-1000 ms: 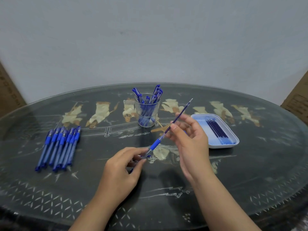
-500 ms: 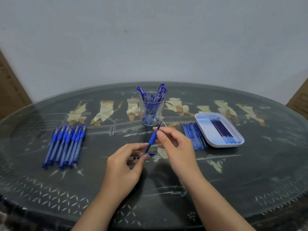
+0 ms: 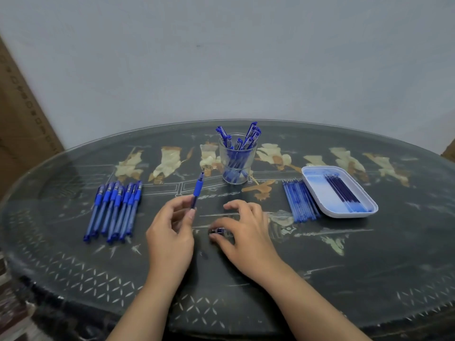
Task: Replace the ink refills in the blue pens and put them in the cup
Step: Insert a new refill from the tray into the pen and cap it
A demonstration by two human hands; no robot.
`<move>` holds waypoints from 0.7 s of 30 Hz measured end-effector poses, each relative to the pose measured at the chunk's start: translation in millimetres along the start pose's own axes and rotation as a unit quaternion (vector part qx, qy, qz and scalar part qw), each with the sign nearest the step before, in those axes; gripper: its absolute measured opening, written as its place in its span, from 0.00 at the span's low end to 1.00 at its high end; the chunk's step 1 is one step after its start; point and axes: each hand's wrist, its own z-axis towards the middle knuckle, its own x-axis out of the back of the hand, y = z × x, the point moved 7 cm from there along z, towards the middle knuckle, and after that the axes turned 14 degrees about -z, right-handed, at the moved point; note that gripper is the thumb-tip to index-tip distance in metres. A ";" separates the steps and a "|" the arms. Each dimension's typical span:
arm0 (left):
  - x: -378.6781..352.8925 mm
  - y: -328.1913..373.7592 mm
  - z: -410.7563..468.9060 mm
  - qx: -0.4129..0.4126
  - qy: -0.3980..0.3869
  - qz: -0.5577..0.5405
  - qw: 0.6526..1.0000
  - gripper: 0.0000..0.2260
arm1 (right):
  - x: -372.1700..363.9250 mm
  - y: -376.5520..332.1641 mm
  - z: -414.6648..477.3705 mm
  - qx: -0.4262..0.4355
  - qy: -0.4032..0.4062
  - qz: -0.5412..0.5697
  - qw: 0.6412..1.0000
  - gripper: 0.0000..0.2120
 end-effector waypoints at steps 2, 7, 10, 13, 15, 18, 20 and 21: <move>-0.7 -1.6 -0.8 -0.003 -0.007 0.012 1.000 0.17 | 1.4 -2.4 0.3 0.010 0.025 0.000 1.000 0.07; -8.7 6.4 -2.4 -0.047 -0.043 0.037 0.997 0.20 | 30.7 13.5 8.5 -0.093 0.082 0.182 0.975 0.07; -17.0 12.9 -5.6 -0.095 -0.078 0.074 0.990 0.21 | 51.3 25.6 12.9 -0.172 0.060 0.383 0.906 0.05; -24.6 16.2 -8.7 -0.125 -0.107 0.084 0.983 0.20 | 64.5 30.3 12.6 -0.205 0.051 0.502 0.839 0.06; -27.6 17.8 -9.6 -0.137 -0.117 0.092 0.979 0.19 | 69.9 31.9 11.1 -0.211 0.050 0.519 0.827 0.07; -29.0 18.5 -9.5 -0.144 -0.115 0.100 0.978 0.19 | 73.4 37.6 8.6 -0.220 0.054 0.542 0.809 0.07; -29.9 18.6 -9.9 -0.143 -0.118 0.102 0.977 0.19 | 73.9 36.4 9.0 -0.209 0.038 0.535 0.818 0.07; -30.3 18.8 -10.2 -0.144 -0.120 0.103 0.977 0.19 | 74.3 34.9 9.6 -0.202 0.030 0.525 0.826 0.07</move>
